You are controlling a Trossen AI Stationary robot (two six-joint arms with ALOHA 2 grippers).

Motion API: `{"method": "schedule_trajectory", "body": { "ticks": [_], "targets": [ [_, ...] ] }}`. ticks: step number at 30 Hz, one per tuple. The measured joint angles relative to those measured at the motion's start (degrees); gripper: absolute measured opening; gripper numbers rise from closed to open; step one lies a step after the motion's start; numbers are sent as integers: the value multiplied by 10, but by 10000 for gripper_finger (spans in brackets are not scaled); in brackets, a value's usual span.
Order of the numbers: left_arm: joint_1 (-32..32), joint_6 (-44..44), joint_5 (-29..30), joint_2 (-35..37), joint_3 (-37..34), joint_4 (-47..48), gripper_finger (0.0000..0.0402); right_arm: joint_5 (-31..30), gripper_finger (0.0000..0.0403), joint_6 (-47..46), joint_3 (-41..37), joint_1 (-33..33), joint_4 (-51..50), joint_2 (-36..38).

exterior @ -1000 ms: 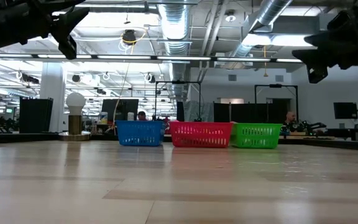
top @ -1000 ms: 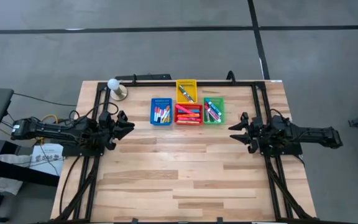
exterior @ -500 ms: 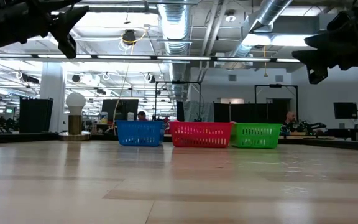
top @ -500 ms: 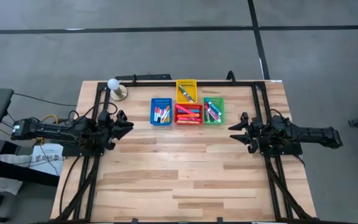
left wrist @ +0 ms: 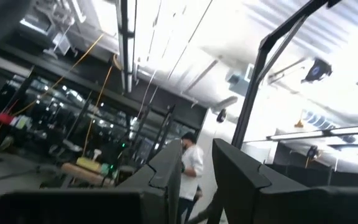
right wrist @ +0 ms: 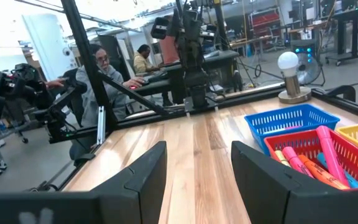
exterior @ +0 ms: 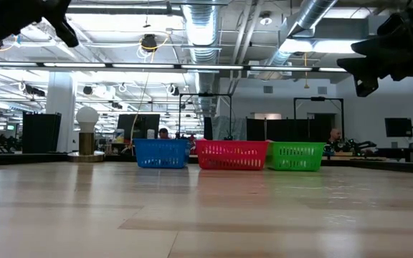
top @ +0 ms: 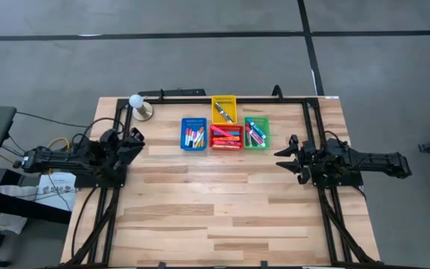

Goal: Pick & Place Markers
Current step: Return to Home Position

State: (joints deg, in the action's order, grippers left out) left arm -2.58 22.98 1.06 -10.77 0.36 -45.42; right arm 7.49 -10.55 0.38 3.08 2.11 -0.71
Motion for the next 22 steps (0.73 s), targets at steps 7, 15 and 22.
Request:
{"method": "schedule_trajectory", "body": {
  "ticks": [7,15,22],
  "targets": [
    [0,0,0,61,0,4,90,0,169,0,0,-1,-1,0],
    [6,0,0,107,0,9,90,0,169,0,0,-1,-1,5],
    [6,0,0,107,0,30,90,0,169,0,0,-1,-1,4]
  ]
}}
